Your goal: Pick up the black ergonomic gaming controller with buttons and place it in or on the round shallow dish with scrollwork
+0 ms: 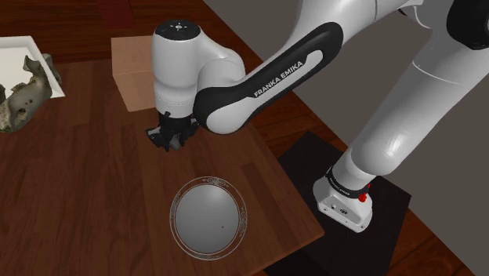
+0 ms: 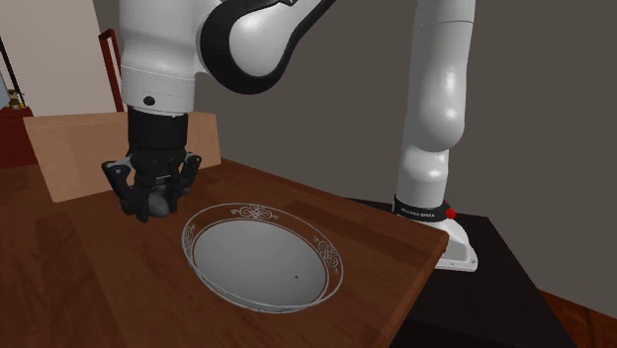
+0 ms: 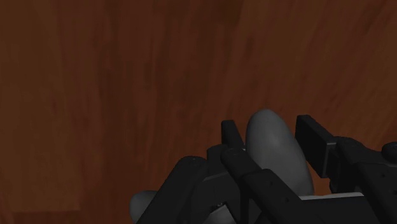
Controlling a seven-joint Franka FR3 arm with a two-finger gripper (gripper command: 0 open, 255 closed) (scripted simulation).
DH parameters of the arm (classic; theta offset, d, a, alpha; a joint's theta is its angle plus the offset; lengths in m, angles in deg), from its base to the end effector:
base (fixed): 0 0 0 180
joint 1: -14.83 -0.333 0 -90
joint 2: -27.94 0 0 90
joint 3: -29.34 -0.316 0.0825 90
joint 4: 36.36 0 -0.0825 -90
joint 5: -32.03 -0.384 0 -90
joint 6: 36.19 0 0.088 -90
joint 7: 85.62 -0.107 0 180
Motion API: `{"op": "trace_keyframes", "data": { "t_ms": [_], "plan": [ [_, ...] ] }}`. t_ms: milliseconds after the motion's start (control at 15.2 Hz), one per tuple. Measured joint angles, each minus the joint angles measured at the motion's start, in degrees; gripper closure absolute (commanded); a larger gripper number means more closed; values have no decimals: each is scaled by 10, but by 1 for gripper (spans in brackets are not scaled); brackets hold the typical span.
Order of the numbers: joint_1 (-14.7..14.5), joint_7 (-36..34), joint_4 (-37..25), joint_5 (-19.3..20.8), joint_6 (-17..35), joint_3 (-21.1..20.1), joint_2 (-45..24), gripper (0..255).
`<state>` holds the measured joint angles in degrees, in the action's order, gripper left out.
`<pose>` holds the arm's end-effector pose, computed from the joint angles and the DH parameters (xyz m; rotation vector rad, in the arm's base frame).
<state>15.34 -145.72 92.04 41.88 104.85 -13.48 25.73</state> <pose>0.4040 0.3663 0.3745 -3.0222 0.2881 -0.2967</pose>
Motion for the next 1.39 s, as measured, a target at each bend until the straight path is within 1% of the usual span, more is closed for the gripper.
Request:
{"op": "trace_keyframes", "data": {
  "t_ms": [594, 1122, 1386],
  "plan": [
    [0, 3, 0, -5, -3, 0, 2, 255],
    [2, 41, -25, -53, -56, 0, 42, 255],
    [1, 53, -43, -70, -85, 2, 59, 255]
  ]
}}
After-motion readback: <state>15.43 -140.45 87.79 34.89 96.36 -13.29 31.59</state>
